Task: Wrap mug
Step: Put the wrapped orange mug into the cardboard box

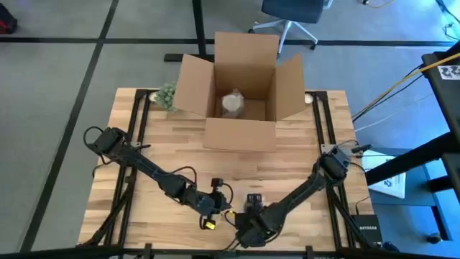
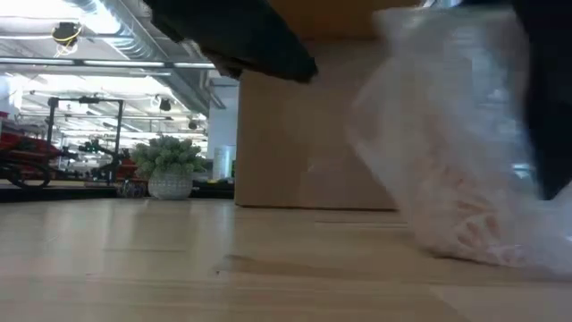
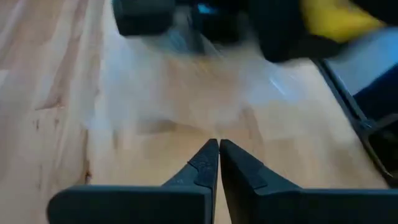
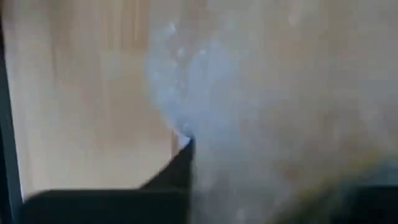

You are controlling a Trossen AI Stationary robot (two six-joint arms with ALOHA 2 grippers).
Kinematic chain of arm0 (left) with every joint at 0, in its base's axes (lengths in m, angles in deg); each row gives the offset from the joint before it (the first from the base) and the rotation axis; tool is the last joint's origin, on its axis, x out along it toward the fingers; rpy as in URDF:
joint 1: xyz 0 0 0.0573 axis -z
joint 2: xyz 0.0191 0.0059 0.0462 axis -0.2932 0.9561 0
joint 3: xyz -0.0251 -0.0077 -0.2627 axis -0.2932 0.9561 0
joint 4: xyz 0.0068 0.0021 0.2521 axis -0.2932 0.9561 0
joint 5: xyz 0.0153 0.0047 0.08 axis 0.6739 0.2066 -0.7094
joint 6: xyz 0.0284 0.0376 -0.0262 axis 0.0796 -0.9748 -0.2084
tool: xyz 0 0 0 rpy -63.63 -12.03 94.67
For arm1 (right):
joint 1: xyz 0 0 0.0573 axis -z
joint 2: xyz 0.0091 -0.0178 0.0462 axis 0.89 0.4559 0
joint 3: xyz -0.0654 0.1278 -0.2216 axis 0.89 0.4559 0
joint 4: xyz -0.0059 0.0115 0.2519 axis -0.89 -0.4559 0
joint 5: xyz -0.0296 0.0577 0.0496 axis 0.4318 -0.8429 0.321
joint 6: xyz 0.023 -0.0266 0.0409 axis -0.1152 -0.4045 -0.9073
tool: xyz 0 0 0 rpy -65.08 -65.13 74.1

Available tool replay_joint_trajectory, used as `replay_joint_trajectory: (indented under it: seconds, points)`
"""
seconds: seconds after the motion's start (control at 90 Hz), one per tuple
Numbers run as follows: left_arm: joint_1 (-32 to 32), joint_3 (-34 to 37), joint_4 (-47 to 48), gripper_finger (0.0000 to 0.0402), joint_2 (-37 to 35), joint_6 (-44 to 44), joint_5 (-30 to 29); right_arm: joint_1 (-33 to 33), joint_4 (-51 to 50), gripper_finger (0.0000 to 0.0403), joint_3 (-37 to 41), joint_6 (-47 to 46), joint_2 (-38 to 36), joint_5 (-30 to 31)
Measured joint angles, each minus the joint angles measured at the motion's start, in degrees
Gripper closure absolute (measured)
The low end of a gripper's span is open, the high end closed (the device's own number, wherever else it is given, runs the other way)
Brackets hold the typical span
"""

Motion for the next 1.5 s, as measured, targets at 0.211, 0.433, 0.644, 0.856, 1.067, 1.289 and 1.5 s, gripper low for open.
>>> replay_joint_trajectory:
  seconds: [0.211, 0.433, 0.644, 0.856, 1.067, 1.289, 1.5]
  points:
    - [2.89, -0.07, 7.14, 0.0402, -7.65, 1.68, -1.84, -0.88, 0.38, 0.0379, -0.14, -0.9, -7.17, 4.44]
    - [4.11, -0.07, 12.58, 0.0402, -15.53, 1.64, -2.87, -1.84, 4.6, 0.0379, -0.11, 3.96, -16.89, 15.54]
    - [3.91, -0.05, 18.26, 0.0402, -20.55, 2.05, -4.12, -0.48, 13.5, 0.0379, -0.19, 17.05, -24.15, 21.66]
    - [2.9, -0.05, 20.74, 0.0402, -21.91, 0.29, -7.85, 5.27, 18.3, 0.0379, -0.21, 29.31, -30.87, 30.03]
    - [-0.6, -0.05, 21.4, 0.0402, -21.89, 0.04, -8.22, 17.8, 18.18, 0.0379, -0.27, 36.79, -34.24, 34.43]
    - [-4.2, -0.05, 21.35, 0.0402, -21.89, 0.09, -8.13, 36.85, 17.71, 0.0379, 0.03, 38.7, -32.72, 23.59]
    - [-6.54, -0.05, 21.94, 0.0402, -21.87, -0.13, -8.06, 50.81, 17.03, 0.0379, 0.12, 33.76, -27.19, 11.51]
